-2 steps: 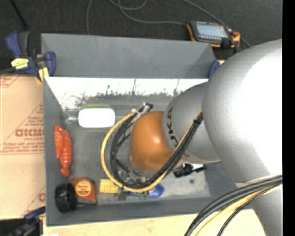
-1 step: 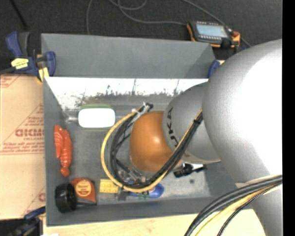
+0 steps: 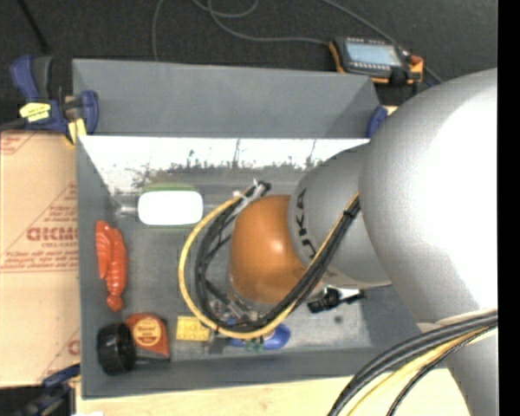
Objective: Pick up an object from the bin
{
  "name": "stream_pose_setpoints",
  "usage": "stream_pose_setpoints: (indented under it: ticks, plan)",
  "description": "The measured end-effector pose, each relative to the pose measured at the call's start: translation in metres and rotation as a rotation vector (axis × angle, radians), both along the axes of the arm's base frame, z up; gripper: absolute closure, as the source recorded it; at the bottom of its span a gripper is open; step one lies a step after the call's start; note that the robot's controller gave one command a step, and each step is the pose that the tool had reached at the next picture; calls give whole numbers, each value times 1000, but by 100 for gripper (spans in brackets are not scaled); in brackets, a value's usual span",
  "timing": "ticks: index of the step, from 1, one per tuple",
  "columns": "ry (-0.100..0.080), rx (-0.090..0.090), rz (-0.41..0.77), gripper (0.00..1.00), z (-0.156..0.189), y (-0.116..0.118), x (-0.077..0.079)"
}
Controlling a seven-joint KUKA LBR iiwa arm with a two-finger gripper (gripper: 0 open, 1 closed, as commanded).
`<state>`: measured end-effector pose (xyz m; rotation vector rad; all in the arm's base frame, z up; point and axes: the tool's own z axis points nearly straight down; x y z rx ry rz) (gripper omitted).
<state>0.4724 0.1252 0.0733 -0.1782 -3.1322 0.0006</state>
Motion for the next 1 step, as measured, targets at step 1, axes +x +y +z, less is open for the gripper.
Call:
stream_pose_setpoints:
  ticks: [1]
  plan:
    - [7, -2, 0, 100, 21, -1, -2]
